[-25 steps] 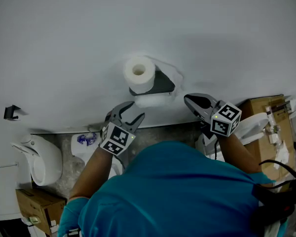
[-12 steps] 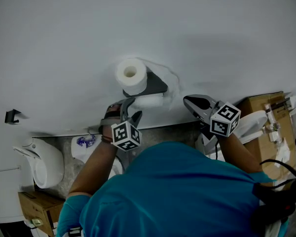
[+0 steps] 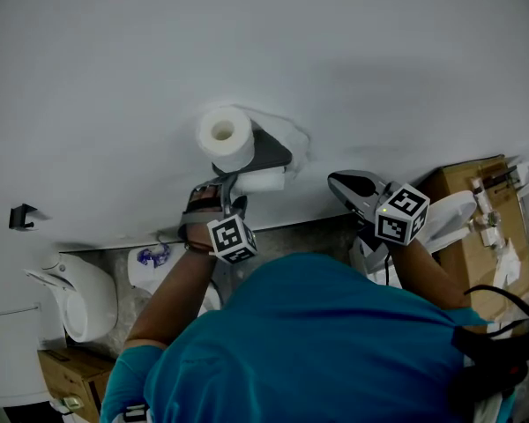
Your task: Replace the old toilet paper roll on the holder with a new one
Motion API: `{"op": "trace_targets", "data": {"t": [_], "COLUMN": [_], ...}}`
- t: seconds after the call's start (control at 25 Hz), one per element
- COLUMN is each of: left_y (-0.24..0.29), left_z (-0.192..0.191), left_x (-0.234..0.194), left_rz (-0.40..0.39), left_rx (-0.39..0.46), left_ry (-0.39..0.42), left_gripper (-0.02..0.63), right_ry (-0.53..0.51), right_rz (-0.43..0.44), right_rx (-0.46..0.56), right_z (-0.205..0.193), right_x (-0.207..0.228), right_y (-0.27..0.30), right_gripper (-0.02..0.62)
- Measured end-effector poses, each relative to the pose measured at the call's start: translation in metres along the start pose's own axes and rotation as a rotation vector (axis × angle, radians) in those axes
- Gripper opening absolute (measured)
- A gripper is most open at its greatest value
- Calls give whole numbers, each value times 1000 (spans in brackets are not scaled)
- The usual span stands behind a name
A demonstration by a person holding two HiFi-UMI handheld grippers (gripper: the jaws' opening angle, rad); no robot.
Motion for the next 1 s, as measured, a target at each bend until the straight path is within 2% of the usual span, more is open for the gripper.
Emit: {"op": "trace_targets", "data": {"t": [0.2,0.32,0.72,1.0], "left_y": [7,8,9,13], "left_z": [1,1,6,21], "left_x": [-5,-7,-7,-3], "left_rz": [57,87,116,143], "left_rx": [-17,-8,8,29], "left_ry": [54,79,57,75], "left_gripper": [261,204,183,183], "right_ry": [5,7,16,16], "right_rz": [-13,-27,-49,-48], "right_rx": [4,-1,-4,-5], "right_z": [-1,-2,-4,-2], "right_x": [2,3,9,14], "right_y": [-3,-4,-11,-17], "right_gripper": [2,2,2,2]}}
Point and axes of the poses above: the fingertips, and each gripper's own axes: y forward along the fingers, x to its right, z out of its top, the point moved 7 cm from there along -y, backward along the fingers, and after that the axes turned 9 degrees about x, right-handed, at the moved point
